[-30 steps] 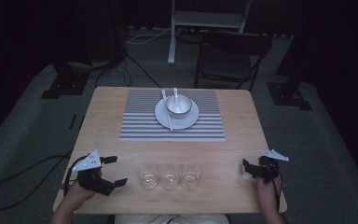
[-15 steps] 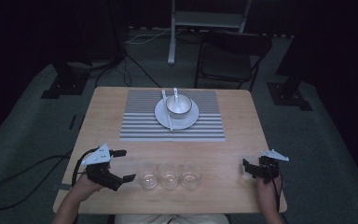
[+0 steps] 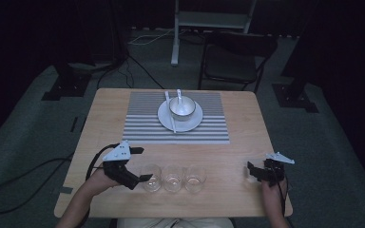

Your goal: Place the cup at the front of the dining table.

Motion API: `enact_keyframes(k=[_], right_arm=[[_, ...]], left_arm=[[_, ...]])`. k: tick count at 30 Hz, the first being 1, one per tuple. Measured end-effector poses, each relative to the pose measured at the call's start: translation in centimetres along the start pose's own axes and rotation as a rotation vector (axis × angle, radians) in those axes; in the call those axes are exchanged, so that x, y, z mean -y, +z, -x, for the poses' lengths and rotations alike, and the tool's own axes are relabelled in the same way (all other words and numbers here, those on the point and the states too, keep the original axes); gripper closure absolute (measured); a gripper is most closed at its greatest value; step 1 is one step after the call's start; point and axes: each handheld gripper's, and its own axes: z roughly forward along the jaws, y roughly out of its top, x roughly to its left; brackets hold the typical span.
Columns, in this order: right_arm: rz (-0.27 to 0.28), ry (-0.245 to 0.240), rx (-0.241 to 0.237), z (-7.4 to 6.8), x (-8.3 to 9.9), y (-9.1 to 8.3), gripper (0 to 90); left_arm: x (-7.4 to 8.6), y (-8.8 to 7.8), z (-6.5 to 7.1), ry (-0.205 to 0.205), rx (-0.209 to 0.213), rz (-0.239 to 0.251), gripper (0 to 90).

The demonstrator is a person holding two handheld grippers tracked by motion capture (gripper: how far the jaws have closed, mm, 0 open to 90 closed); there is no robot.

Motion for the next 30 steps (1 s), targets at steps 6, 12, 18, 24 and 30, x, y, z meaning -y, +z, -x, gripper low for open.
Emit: enact_keyframes(k=[6,12,18,24,30], right_arm=[[0.000,0.001,-0.003,0.0,0.0,0.0,13.6],[0.002,0.004,-0.007,0.1,0.0,0.0,13.6],[0.003,0.007,-0.011,0.1,0.0,0.0,13.6],[0.005,0.010,-0.016,0.1,0.0,-0.1,13.6],[0.005,0.011,-0.019,0.1,0.0,-0.1,13.6]], left_arm=[[-1.3,1.6,0.3,0.036,0.018,-0.019,2.5],[-2.5,3.4,0.6,0.065,0.069,-0.068,4.7],[-3.2,5.4,1.4,0.110,0.084,-0.150,4.7],[-3.0,7.2,1.8,0.106,0.100,-0.259,4.7],[-2.4,8.6,2.2,0.118,0.094,-0.332,4.8]])
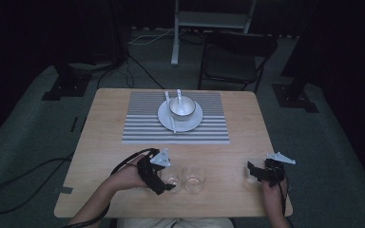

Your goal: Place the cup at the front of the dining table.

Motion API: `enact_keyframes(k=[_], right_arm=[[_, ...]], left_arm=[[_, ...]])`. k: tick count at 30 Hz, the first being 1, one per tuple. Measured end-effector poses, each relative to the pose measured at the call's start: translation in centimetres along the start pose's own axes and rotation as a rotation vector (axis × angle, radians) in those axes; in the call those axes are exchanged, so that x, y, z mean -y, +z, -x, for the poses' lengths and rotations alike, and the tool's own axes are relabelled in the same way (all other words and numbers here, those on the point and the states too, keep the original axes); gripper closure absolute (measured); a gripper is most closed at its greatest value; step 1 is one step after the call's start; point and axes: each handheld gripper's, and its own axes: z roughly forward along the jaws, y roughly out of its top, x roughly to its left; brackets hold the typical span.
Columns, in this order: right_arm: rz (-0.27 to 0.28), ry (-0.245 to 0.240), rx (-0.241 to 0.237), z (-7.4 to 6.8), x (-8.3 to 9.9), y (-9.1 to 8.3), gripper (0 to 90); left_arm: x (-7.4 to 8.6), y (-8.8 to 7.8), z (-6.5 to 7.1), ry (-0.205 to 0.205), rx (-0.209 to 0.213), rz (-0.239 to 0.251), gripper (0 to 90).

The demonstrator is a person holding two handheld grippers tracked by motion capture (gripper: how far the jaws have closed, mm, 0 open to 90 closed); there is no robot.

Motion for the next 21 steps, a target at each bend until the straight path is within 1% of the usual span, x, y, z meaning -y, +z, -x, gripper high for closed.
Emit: enact_keyframes(k=[1,2,3,6,7,8,9,10,11,12,13,14,15,16,18,21], right_arm=[[0.000,0.000,0.000,0.0,0.0,0.0,13.6],[0.000,0.000,0.000,0.0,0.0,0.0,13.6],[0.000,0.000,0.000,0.0,0.0,0.0,13.6],[0.001,0.001,-0.001,0.0,0.0,0.0,13.6],[0.001,0.001,-0.001,0.0,0.0,0.0,13.6],[0.001,0.001,-0.001,0.0,0.0,0.0,13.6],[0.001,0.001,-0.001,0.0,0.0,0.0,13.6],[0.001,0.001,-0.002,0.0,0.0,0.0,13.6],[0.002,0.002,-0.003,0.0,0.0,0.0,13.6],[0.002,0.002,-0.004,0.1,0.0,0.0,13.6],[0.002,0.002,-0.004,0.1,0.0,0.0,13.6],[0.002,0.002,-0.004,0.1,0.0,0.0,13.6],[0.002,0.003,-0.004,0.0,0.0,0.0,13.6],[0.002,0.002,-0.004,0.0,0.0,0.0,13.6],[0.002,0.003,-0.004,0.1,0.0,0.0,13.6],[0.003,0.004,-0.005,0.1,0.0,0.0,13.6]], left_arm=[[0.0,0.1,0.1,0.012,0.012,-0.010,6.1],[0.0,0.1,0.1,0.012,0.012,-0.010,6.2],[0.0,0.3,0.2,0.018,-0.006,-0.017,6.2],[0.0,0.7,0.1,0.007,0.001,-0.039,6.3],[0.1,0.9,0.0,-0.002,0.025,-0.043,6.3],[0.1,1.0,-0.1,-0.005,0.004,-0.045,6.8],[0.2,1.1,-0.1,-0.006,0.004,-0.053,6.8],[0.2,1.2,-0.2,-0.002,0.009,-0.054,8.5],[0.2,1.2,-0.2,-0.009,0.003,-0.050,10.5],[0.3,1.3,-0.2,-0.007,0.005,-0.053,12.7],[0.3,1.4,-0.1,-0.001,-0.006,-0.058,12.8],[0.3,1.5,-0.1,-0.003,-0.009,-0.058,12.8],[0.3,1.6,-0.1,0.003,-0.002,-0.058,12.9],[0.3,1.7,-0.1,-0.004,-0.001,-0.059,13.0],[0.3,1.8,-0.2,-0.001,-0.004,-0.065,14.6],[0.3,2.1,0.0,0.010,-0.019,-0.076,16.6]])
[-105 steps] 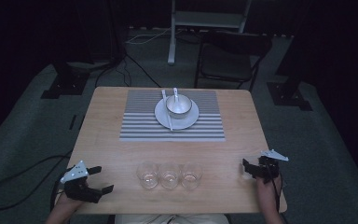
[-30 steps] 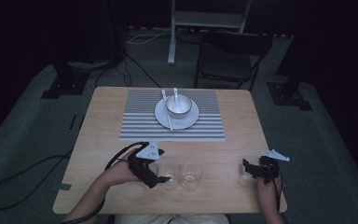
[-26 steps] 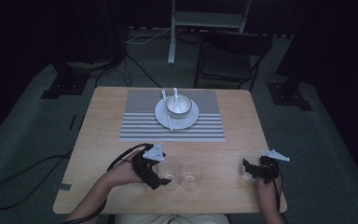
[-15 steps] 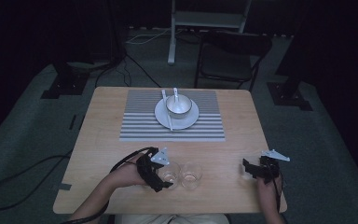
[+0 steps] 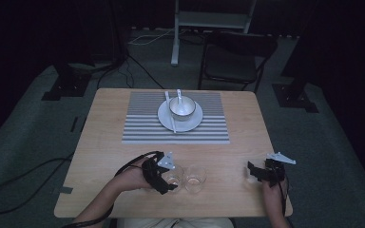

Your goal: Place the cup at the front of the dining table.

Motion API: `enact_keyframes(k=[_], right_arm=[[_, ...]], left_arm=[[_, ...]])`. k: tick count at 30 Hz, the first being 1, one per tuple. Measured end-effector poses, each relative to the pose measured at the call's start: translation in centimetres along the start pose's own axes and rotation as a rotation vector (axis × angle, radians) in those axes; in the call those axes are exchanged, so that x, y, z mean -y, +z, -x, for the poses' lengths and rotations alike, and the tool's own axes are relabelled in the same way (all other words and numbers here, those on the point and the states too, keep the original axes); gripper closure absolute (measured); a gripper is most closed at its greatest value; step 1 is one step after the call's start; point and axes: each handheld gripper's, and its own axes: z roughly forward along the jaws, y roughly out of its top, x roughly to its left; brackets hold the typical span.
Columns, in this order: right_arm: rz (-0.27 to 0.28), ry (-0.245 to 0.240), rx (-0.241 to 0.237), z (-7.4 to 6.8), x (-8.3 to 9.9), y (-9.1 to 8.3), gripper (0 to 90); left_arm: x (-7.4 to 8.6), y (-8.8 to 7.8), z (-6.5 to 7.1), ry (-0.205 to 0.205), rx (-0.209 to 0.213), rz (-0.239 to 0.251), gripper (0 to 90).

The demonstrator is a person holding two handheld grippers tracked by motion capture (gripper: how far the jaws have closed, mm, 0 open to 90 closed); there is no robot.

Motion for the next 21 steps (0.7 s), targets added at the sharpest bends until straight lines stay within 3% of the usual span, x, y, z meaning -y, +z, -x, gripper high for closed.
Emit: enact_keyframes(k=[6,21], right_arm=[[0.001,0.001,-0.002,0.03,0.01,0.00,13.6],[0.003,0.003,-0.003,0.05,0.01,-0.01,13.6]], left_arm=[[-0.05,0.13,0.08,0.005,-0.009,-0.023,18.1],[0.06,-0.01,0.35,0.032,-0.029,0.001,18.5]])
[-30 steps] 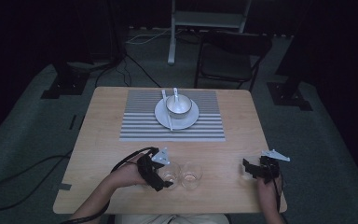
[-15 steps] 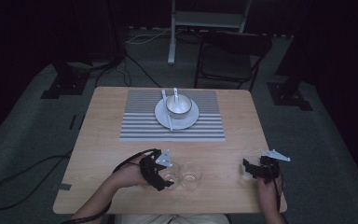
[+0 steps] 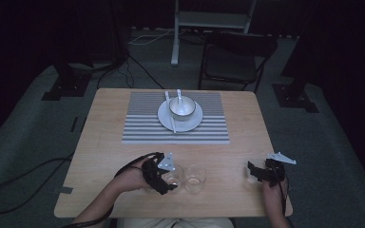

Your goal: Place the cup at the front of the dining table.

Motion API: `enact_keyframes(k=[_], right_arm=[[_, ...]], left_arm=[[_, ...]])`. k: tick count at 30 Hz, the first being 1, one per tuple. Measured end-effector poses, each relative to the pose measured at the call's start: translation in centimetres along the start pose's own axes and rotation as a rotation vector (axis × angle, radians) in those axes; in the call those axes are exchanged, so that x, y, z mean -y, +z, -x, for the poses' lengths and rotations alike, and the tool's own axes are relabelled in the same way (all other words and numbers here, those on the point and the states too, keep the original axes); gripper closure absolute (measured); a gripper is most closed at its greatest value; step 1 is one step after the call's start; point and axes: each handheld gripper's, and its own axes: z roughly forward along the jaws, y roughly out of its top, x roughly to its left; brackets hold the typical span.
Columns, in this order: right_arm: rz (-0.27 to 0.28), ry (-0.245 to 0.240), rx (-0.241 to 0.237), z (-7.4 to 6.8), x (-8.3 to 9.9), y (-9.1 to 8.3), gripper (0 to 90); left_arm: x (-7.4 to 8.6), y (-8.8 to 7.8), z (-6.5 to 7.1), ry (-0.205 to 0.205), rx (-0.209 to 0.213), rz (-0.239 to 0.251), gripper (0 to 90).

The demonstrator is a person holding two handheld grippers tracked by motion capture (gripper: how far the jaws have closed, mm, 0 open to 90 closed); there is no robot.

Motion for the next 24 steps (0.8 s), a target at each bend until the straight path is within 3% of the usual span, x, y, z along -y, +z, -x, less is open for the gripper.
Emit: enact_keyframes(k=[10,19,24], right_arm=[[-0.001,0.000,0.001,0.0,0.0,0.0,13.6],[-0.001,0.000,0.000,0.0,0.0,0.0,13.6],[-0.003,-0.001,0.001,0.0,0.0,0.0,13.6]], left_arm=[[-0.6,-0.8,-0.6,0.003,0.017,0.028,18.5],[-1.6,-1.4,-1.4,0.017,-0.011,0.038,18.6],[-1.8,-1.6,-2.1,0.014,0.001,0.054,18.6]])
